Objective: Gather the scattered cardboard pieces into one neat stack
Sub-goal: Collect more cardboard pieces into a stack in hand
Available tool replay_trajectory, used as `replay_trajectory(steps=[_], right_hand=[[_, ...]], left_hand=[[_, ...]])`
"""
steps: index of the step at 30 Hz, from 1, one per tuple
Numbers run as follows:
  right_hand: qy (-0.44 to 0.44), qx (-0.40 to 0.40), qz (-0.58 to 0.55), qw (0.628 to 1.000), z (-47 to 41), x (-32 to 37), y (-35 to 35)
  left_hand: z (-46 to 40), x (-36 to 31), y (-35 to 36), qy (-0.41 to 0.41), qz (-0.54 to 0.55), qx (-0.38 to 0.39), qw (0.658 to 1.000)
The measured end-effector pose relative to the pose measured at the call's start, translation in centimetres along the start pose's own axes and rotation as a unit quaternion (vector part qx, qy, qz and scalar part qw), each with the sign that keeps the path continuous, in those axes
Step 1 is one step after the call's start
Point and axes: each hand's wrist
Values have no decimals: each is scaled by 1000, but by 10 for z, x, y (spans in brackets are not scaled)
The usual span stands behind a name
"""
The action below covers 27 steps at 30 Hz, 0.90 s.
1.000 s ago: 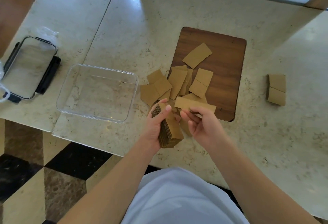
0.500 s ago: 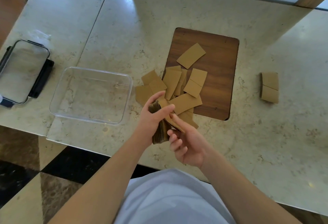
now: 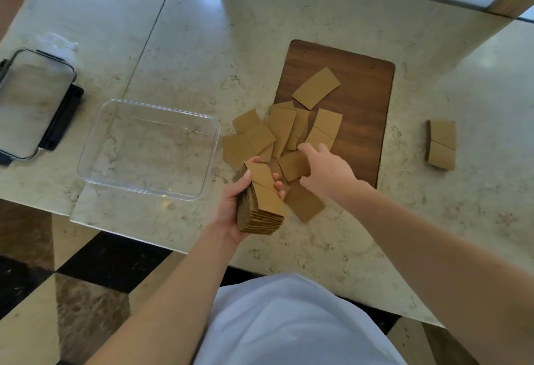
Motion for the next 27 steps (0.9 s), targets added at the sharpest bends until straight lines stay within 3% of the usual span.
replay_trajectory(steps=[4,8,10,13,15,16,18,19,20,24,27], right_hand=[[-55,6,117,992,-14,7,-8],[-113,-57,130,983,-8,4,-14],[-102,-71,81,989,1,8,-20],[24,25,-161,986,19,17,-27],[101,82,-395,909,31,21,-27],[141,112,-534,826,38,23,-26],[180,170,-753,609,54,24,-22],[176,186,-794,551,61,24,-19],[164,193,-804,538,67,24,-15],[128,178,-786,578,77,28,-1],[113,157,-740,644,78,30,5]], left_hand=[[3,2,-4,-24,3,-9,1000],[1,7,-4,-45,4,-48,998],[-1,7,-3,-48,-6,-61,997],[-3,7,-1,-50,-10,-73,996],[-4,7,2,-52,-13,-78,996],[-5,8,3,-51,-14,-80,995],[-4,8,2,-47,-14,-86,995],[-3,8,2,-43,-22,-87,995],[-2,9,1,-41,-41,-89,994],[0,10,-2,-41,-95,-91,990],[0,12,-4,-65,-111,-89,988]])
Point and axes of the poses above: each hand's wrist, its own z-axis away from the middle knuckle, its own y-axis out of the palm, x = y × z, and after that the axes turned 14 degrees about -z, right-handed
